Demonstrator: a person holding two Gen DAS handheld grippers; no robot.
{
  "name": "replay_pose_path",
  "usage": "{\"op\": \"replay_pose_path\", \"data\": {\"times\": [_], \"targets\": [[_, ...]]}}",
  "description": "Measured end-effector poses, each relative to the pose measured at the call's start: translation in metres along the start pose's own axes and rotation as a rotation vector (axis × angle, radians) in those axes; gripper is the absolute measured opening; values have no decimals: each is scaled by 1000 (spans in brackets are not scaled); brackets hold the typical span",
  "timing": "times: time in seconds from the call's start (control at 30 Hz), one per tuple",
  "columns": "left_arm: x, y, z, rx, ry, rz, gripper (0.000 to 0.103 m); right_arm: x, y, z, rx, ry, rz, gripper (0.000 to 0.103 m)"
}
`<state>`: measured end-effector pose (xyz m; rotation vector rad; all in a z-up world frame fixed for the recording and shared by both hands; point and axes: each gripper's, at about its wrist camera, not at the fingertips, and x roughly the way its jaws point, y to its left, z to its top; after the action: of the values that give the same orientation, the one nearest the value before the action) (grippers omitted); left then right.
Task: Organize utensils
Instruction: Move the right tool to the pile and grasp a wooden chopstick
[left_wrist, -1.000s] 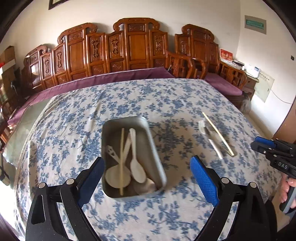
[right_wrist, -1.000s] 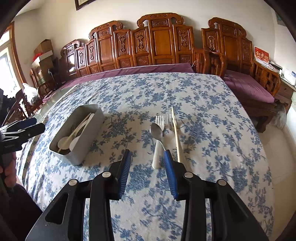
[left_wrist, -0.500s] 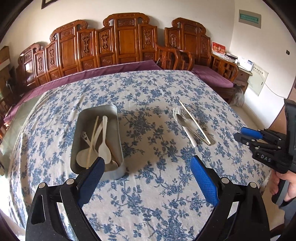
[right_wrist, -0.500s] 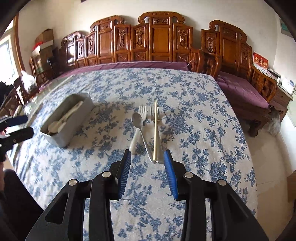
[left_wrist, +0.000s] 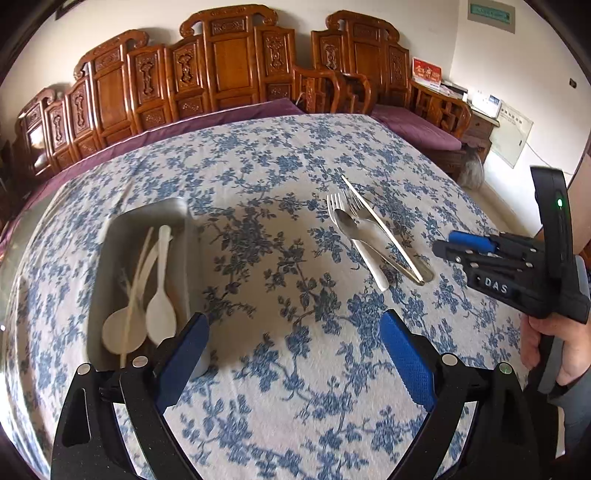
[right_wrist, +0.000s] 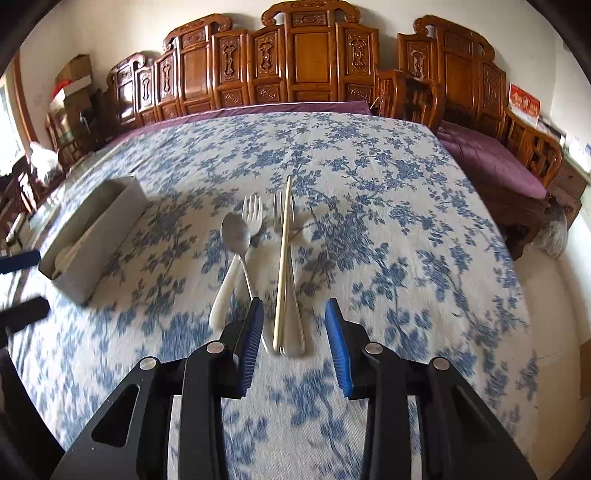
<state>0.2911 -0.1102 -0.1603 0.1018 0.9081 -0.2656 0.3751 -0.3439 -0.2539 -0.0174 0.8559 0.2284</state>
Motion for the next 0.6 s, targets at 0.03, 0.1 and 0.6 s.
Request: {"op": "replay_pose_path", "data": {"times": [0.03, 0.1, 0.6], "targets": [[7, -2, 3, 0, 4, -1, 90, 7, -1, 3, 7, -1, 14, 34], [20, -5, 9, 3, 15, -4, 90, 18, 0, 9, 1, -4, 18, 31], [70, -11, 26, 31, 57, -16, 90, 77, 4, 34, -55, 43, 39, 10]]}}
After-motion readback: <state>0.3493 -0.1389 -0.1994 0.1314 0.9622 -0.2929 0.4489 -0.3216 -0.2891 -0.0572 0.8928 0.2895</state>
